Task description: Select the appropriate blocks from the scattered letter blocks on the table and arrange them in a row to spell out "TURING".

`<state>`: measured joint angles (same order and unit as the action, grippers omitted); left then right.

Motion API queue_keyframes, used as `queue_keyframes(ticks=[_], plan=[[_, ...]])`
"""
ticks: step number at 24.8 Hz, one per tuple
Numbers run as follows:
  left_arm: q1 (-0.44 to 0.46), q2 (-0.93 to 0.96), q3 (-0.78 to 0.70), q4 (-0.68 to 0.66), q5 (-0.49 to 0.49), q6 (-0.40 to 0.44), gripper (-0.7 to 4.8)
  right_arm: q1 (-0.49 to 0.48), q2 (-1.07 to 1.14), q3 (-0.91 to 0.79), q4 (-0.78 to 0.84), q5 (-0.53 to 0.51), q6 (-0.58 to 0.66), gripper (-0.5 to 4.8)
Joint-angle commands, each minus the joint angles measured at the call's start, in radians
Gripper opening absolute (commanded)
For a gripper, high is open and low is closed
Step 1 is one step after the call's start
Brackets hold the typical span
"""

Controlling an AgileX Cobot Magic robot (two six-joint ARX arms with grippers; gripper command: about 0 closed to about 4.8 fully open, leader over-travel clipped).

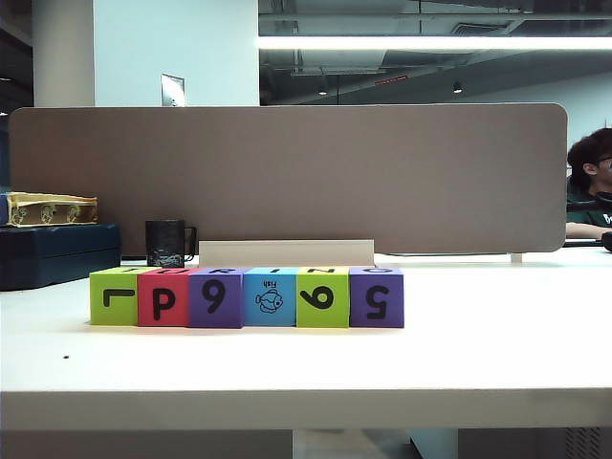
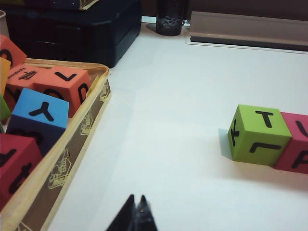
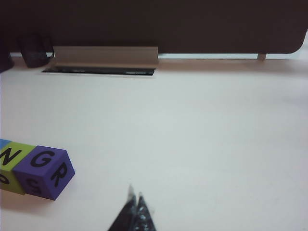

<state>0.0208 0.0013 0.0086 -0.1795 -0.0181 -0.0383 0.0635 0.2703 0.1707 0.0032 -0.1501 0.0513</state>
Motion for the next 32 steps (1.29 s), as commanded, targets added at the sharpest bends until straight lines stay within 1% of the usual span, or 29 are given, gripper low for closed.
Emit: queue_keyframes(ticks=[1, 7, 14, 20, 22, 24, 31, 32], plan=[[0.000, 0.001, 0.001, -0.006, 0.003, 0.001, -0.05, -0.022, -0.074, -0.042, 0.048, 0.021, 0.031, -0.01], [0.000, 0.001, 0.001, -0.006, 0.004, 0.000, -0.05, -0.034, -0.145, -0.090, 0.141, 0.029, 0.050, -0.01], [0.000, 0.001, 0.001, -0.006, 0.003, 0.000, -0.05, -0.034, -0.191, -0.165, 0.159, 0.031, 0.058, -0.01], [0.000, 0.001, 0.001, -0.006, 0.004, 0.000, -0.05, -0.034, -0.196, -0.170, 0.147, 0.089, 0.060, -0.01], [0.000, 0.001, 0.001, -0.006, 0.003, 0.000, -0.05, -0.034, -0.197, -0.170, 0.126, 0.089, 0.060, -0.01], [0.000, 0.001, 0.001, -0.006, 0.003, 0.001, -0.05, -0.034, -0.218, -0.170, 0.014, 0.089, 0.060, -0.01], [0.000, 0.001, 0.001, -0.006, 0.004, 0.001, -0.05, -0.034, -0.268, -0.170, -0.177, 0.090, 0.060, -0.01], [0.000, 0.001, 0.001, -0.006, 0.003, 0.001, -0.05, -0.034, -0.272, -0.170, -0.181, 0.093, 0.060, -0.01]])
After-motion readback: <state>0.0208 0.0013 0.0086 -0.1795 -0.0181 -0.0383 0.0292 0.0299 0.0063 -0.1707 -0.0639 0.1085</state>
